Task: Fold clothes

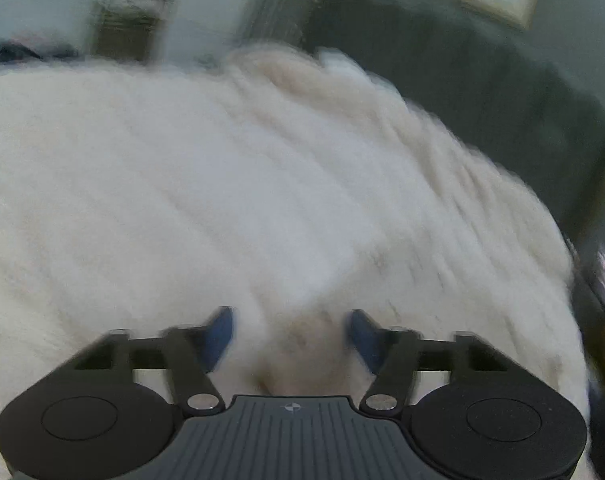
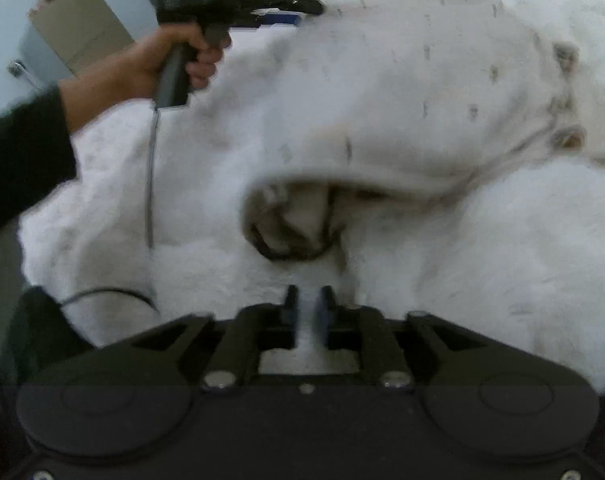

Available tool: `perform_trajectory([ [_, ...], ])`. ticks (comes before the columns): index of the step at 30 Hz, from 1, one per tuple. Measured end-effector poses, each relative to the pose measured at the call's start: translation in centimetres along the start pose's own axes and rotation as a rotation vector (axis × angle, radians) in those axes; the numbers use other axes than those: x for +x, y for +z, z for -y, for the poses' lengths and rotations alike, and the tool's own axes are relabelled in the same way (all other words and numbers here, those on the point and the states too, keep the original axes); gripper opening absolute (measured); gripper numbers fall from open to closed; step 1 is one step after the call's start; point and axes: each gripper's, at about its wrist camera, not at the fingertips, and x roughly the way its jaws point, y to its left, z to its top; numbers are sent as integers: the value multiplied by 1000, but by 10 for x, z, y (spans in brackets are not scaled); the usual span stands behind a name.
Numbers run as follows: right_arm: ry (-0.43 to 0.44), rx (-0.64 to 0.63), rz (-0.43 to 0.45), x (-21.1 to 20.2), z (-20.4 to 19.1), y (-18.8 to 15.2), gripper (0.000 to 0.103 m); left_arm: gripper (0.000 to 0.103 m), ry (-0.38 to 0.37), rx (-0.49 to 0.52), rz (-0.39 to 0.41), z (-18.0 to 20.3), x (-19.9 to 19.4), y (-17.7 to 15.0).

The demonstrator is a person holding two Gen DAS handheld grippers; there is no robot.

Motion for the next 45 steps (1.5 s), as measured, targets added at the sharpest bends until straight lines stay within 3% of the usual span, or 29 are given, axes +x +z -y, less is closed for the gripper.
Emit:
perform_trajectory([
  [1,-18,-21,60,-14,1,4,39,84,-24,-38,67,4,-14,6],
  [2,-28,-35,126,-24,2,10,43,85,-51,-51,91,10,-19,9],
  [3,-29,-42,167,-28,3,15,46,87,-97,-48,88,20,-17,10],
  [4,-28,-49,203,-31,3,19,55,88,-138,-42,82,29,-15,11],
  [6,-11,-67,325,-17,2,41,60,89,-186,13,9,52,10,-1],
  [9,-23,-71,358,24,-1,53,58,89,-178,54,-99,70,55,-29],
  [11,-55,-73,321,60,3,54,46,87,-85,82,-141,68,75,-46],
  [12,-96,-67,253,79,9,52,43,86,-3,90,-138,60,81,-53],
  [13,-122,-41,200,94,20,46,41,89,65,42,-143,47,81,-56],
  [15,-122,-26,185,100,32,34,41,95,182,-68,-156,21,80,-60],
  [16,-116,-37,191,97,36,26,41,93,157,-173,-176,9,73,-59],
  [18,-124,-72,190,82,37,15,46,94,139,-219,-157,13,57,-57],
  [20,-133,-75,194,57,37,7,54,95,112,-170,-83,32,20,-57],
  [22,-129,-58,211,43,39,7,56,98,111,-181,-46,47,-5,-65],
  [25,-149,-15,281,8,41,21,59,102,100,-223,4,73,-52,-84],
  [30,-147,-47,319,7,27,78,67,102,137,-273,-35,112,-73,-137],
  [31,-136,-69,294,16,17,100,73,102,121,-314,-35,120,-73,-153],
  [32,-124,-94,263,27,6,124,74,102,90,-360,-38,127,-69,-167],
  [34,-116,-163,202,53,-19,165,74,102,84,-360,-49,137,-60,-177],
  [35,-126,-199,181,63,-28,174,74,102,82,-358,-56,143,-56,-182],
  [39,-215,-337,-42,138,-76,213,74,102,77,-381,-53,150,-51,-200],
  [41,-268,-370,-139,174,-86,216,72,97,69,-432,-37,146,-52,-205],
  [42,-303,-383,-195,194,-90,216,70,83,59,-465,-26,143,-54,-207],
  [43,-344,-386,-268,219,-89,211,65,62,46,-485,-22,140,-57,-208],
  [44,-359,-385,-286,225,-88,207,47,54,45,-491,-21,138,-57,-208],
  [45,-381,-353,-278,227,-83,206,42,36,55,-508,-14,135,-59,-209],
])
